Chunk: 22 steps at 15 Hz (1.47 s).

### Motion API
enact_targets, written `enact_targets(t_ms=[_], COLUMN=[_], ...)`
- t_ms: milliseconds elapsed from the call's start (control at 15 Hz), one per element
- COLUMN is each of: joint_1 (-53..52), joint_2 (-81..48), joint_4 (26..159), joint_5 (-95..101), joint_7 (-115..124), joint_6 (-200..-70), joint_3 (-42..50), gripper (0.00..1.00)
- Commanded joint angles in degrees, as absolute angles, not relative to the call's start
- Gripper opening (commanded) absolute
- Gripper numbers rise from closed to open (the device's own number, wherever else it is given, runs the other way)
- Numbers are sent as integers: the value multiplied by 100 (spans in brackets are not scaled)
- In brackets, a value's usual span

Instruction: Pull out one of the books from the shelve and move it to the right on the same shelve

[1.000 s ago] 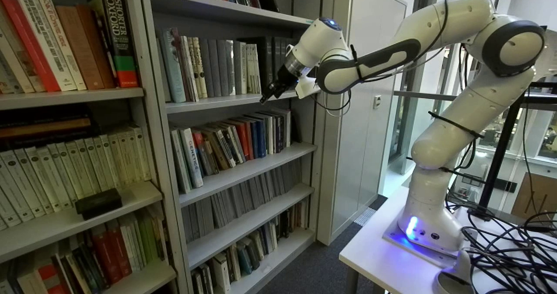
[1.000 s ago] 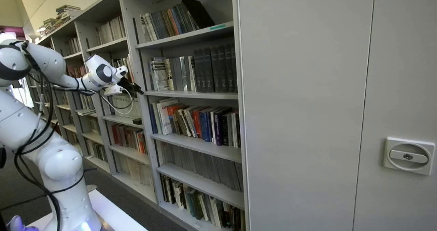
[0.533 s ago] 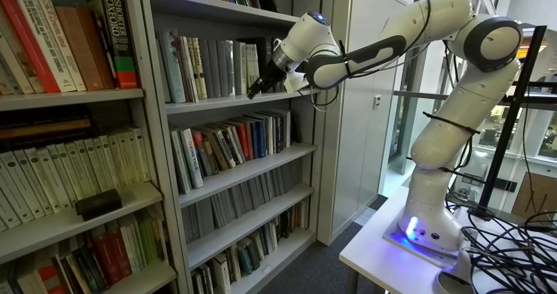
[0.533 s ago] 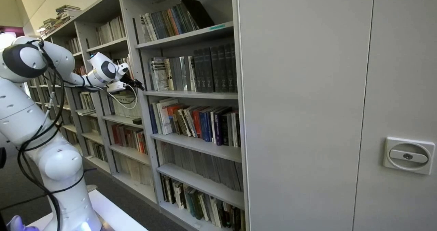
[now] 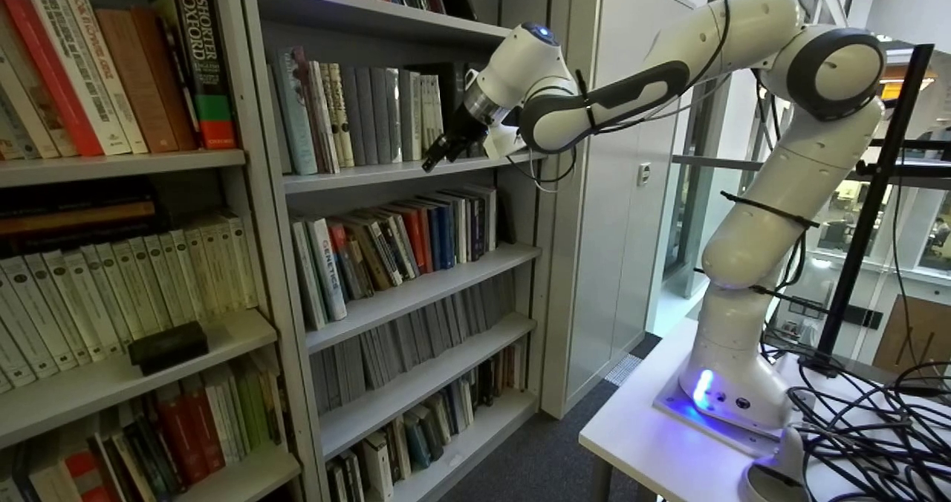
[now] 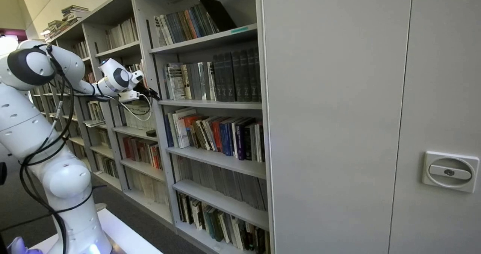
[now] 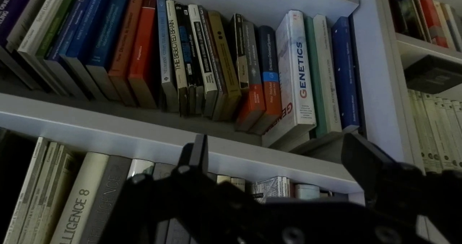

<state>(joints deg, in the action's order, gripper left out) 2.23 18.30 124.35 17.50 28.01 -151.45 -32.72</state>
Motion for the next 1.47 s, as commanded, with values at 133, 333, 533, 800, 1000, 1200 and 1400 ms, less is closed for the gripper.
enact_targets(t_ms=[133,333,533,800,1000,1200,1400], joint_1=[433,469,398,216,20,-213,-1273], joint_2=[1037,585,71,-622,-1058,-1475,-1685], joint_4=[11464,10916,10323,9516,8975,8425,7998], joint_5=[2256,2540,2973,3846,4579,5227,5319], joint_7=[2875,2934,2986,3270,3765,4400,4815], joint_6=[-15161,-15230,-15289,-15084,-14889,-14543,-14235], joint_3=[-3337,-3402,-3443,-3486,-3390,-3264,-2172], gripper=[100,100,100,100,100,100,100])
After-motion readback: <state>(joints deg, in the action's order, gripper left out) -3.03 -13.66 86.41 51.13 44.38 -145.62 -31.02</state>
